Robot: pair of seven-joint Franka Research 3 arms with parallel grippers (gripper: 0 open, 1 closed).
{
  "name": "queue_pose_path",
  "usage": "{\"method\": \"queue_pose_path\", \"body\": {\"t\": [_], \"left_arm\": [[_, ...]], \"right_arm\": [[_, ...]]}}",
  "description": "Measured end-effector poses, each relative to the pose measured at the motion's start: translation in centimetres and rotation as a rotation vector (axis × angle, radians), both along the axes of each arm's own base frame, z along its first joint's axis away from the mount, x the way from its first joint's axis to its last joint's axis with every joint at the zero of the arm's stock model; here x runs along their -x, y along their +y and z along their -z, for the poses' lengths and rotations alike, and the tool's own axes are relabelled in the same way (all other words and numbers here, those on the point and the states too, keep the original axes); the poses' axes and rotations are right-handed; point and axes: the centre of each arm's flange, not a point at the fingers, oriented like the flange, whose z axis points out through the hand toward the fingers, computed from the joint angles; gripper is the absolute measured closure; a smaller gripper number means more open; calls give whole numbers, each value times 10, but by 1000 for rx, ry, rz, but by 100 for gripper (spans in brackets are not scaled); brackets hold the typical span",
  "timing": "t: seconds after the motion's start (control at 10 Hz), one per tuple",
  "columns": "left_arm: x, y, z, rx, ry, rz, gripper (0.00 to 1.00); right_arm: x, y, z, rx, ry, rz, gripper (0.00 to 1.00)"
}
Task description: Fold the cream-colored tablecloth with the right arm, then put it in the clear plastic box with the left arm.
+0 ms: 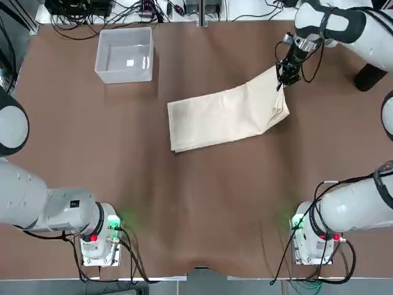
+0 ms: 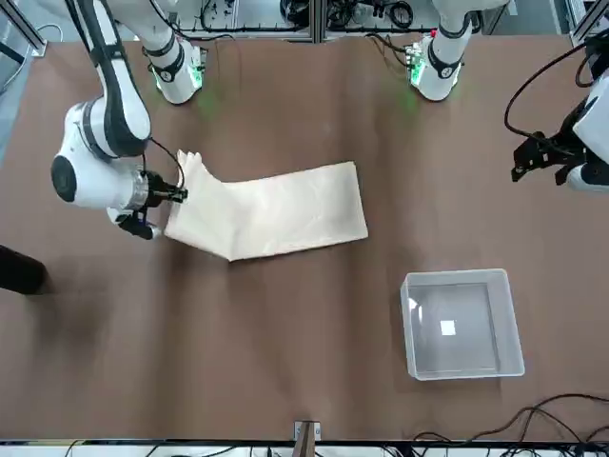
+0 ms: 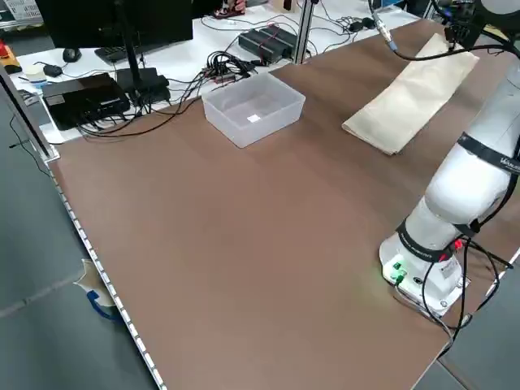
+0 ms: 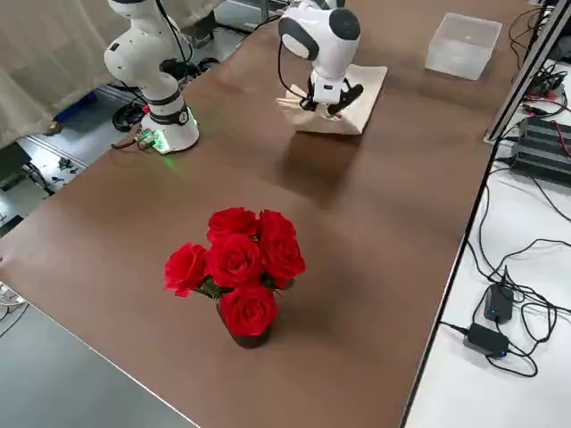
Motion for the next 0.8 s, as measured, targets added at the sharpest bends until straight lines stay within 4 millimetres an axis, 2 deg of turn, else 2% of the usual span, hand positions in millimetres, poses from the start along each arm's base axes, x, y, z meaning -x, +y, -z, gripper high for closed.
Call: {"method": "queue_pose_path", "body": {"t": [0.2,0.5,0.8], "left_arm": [[0,0,0,0,1,0,1],[-1,-1,2,0,5,2,1],[-1,-2,4,0,11,4,1]], "right_arm": [[4,10,-18,14,-9,32,96],[16,42,-42,43,-15,77,96],[15,60,-73,48,-19,91,96]]}}
